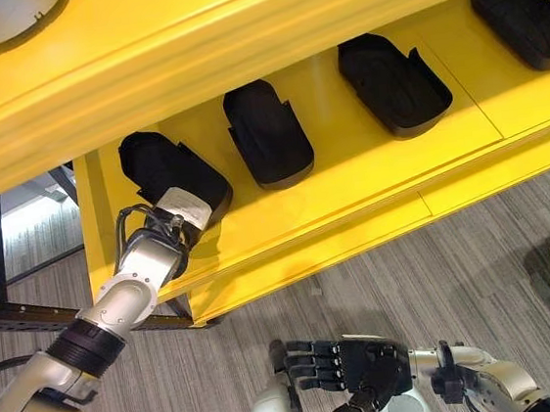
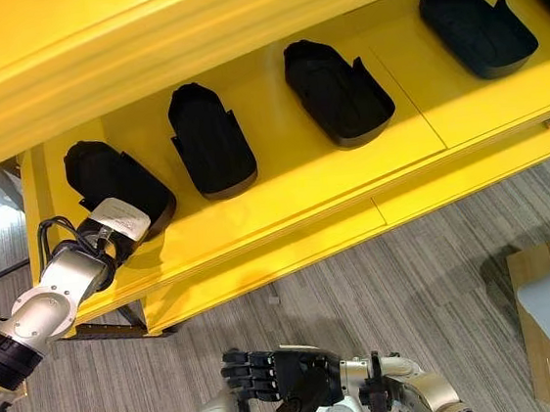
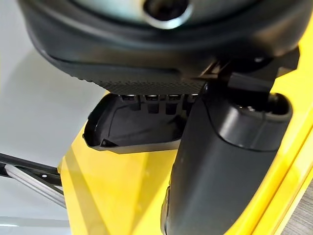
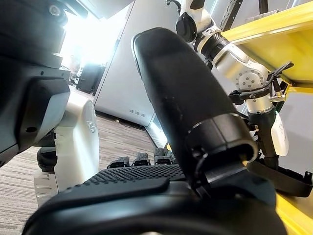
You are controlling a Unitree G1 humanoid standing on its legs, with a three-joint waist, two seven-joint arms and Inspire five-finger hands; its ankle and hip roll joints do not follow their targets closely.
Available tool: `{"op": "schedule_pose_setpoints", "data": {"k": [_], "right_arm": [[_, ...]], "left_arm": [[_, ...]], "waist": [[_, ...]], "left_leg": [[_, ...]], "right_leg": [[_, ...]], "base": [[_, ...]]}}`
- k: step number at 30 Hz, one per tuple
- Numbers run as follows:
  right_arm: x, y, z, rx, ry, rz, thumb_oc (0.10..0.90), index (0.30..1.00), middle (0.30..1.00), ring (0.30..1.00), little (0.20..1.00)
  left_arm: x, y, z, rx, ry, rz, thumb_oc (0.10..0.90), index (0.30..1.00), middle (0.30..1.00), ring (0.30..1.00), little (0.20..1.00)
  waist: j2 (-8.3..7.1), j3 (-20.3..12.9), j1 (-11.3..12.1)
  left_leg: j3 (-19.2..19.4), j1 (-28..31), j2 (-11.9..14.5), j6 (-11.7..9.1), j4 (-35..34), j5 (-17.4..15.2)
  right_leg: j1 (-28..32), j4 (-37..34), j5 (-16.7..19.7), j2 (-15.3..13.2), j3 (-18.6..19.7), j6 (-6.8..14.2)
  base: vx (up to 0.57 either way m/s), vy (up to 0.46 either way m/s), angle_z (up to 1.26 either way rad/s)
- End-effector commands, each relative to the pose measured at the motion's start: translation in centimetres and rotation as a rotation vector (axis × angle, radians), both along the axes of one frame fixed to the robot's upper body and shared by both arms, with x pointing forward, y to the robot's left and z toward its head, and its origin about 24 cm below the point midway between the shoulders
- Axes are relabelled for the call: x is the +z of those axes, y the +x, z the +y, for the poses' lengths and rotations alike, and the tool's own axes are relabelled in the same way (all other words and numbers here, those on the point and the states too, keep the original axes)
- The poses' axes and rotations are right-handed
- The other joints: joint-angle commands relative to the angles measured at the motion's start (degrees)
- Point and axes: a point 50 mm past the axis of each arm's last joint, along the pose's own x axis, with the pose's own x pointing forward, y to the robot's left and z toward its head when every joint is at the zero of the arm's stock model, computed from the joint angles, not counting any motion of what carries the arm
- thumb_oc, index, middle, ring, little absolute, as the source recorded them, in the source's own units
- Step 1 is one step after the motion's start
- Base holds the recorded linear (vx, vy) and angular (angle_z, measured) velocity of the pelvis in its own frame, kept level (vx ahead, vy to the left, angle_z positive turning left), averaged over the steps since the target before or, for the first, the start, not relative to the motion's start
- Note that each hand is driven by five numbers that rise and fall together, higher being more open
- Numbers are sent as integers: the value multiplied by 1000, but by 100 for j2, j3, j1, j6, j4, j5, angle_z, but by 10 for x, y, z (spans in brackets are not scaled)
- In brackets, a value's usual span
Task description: Move parts from the plastic box to the shelf.
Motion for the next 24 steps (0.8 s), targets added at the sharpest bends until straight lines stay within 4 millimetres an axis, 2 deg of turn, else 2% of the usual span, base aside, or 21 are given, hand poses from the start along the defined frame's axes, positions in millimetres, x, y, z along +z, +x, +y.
{"op": "schedule_pose_setpoints", "data": {"k": [1, 3, 4, 14, 24], "right_arm": [[20, -4, 21, 73, 179, -46, 900, 1000, 1000, 1000, 1000], [20, -4, 20, 74, 178, -46, 900, 1000, 1000, 1000, 1000], [20, -4, 19, 76, 173, -43, 900, 1000, 1000, 1000, 1000], [18, -6, 16, 81, 159, -29, 900, 1000, 1000, 1000, 1000], [17, -8, 12, 84, 156, -17, 900, 1000, 1000, 1000, 1000]], "left_arm": [[37, 4, 31, 137, 137, -173, 900, 1000, 1000, 1000, 1000], [37, 4, 33, 147, 144, -172, 900, 1000, 1000, 1000, 1000], [37, 4, 41, 178, 132, -182, 900, 1000, 1000, 1000, 1000], [29, 4, 57, 227, 86, -215, 900, 1000, 1000, 1000, 1000], [25, 7, 62, 238, 105, -215, 900, 1000, 1000, 1000, 1000]], "waist": [[-109, -270, -78], [-104, -272, -82], [-91, -270, -94], [-58, -309, -135], [-64, -332, -187]], "left_leg": [[10, 187, -326, 388, 344, -516], [14, 191, -326, 387, 343, -516], [16, 196, -326, 379, 342, -514], [38, 256, -319, 371, 335, -514], [56, 272, -317, 368, 368, -521]], "right_leg": [[431, -821, 468, -294, -601, 163], [432, -818, 465, -294, -598, 164], [420, -801, 459, -301, -595, 165], [450, -772, 430, -299, -579, 165], [463, -750, 423, -290, -557, 160]], "base": [[22, 9, -4], [8, 4, -2], [0, 0, 0], [7, 2, -1], [8, 2, -1]]}}
